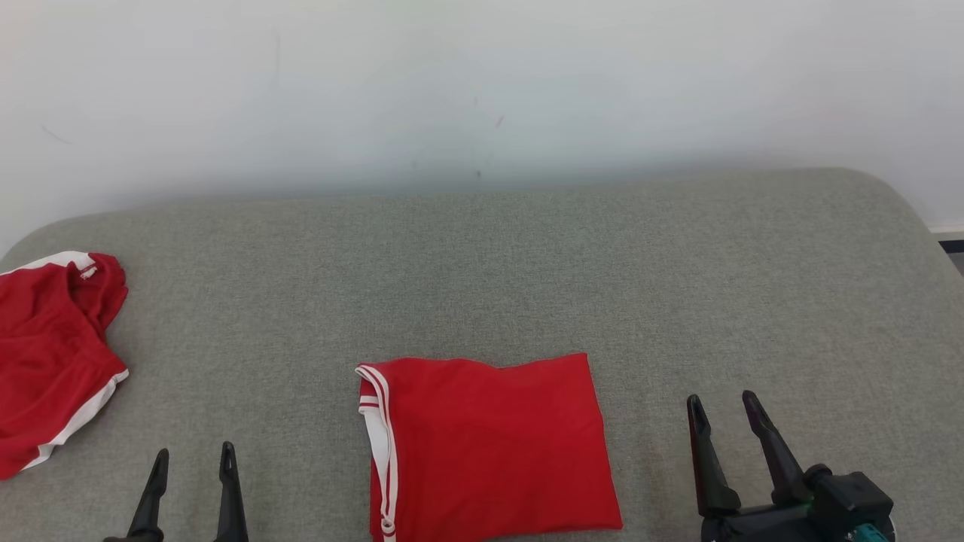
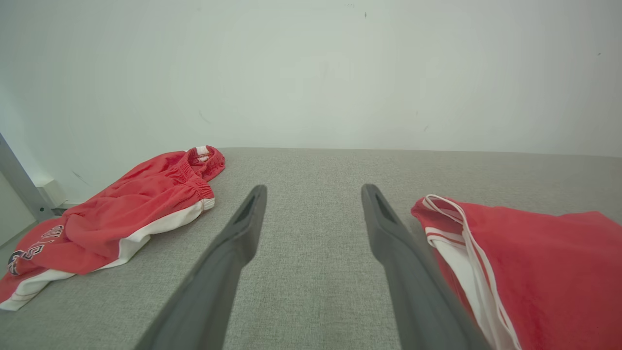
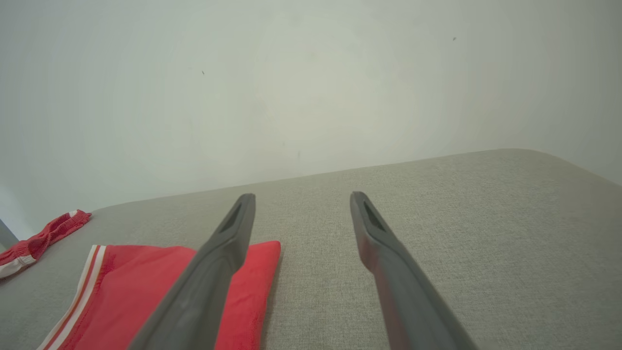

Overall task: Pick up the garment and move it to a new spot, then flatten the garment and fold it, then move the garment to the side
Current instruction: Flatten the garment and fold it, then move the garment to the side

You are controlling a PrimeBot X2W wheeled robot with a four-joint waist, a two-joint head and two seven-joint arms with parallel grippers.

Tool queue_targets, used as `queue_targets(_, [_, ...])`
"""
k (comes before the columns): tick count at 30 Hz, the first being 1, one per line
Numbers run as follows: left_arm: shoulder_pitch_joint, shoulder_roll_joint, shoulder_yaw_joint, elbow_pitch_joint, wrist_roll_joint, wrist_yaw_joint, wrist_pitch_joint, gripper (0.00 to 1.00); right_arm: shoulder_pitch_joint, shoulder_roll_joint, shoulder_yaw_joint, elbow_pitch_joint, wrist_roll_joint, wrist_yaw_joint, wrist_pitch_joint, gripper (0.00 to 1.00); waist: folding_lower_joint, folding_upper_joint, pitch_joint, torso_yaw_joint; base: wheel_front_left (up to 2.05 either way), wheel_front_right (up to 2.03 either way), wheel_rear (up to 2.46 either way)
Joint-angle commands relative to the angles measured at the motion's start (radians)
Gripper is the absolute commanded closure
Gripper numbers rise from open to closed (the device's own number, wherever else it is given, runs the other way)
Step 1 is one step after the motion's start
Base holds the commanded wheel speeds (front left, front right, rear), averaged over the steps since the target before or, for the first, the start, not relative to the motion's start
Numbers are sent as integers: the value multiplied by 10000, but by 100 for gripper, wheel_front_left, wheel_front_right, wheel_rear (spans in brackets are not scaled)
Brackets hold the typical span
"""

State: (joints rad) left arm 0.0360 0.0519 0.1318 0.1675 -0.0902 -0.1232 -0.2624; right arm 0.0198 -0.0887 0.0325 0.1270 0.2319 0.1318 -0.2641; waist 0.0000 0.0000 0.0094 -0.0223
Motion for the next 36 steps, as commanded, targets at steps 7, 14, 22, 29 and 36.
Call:
queue_targets(7, [233,48,-93,-203,240,-29,-33,0,259,141,-331,-147,-351,-25,0,0,0,0,-36,99,0,0,0])
queue_targets(14, [351,133,-262,-184,357,-53,-35,0,212,187,-426,-38,-429,-25,0,0,0,0,-93,188,0,0,0])
queue_targets(22, [402,119,-261,-225,365,-64,-35,0,187,243,-484,191,-570,-25,0,0,0,0,-123,268,0,0,0])
queue_targets(29, [419,110,-240,-197,398,-67,-35,0,161,264,-529,363,-667,-25,-2,0,0,0,-133,274,0,0,0])
queue_targets(36, [393,137,-234,-175,442,-71,-35,0,134,273,-513,517,-724,-25,0,0,0,0,-130,293,0,0,0])
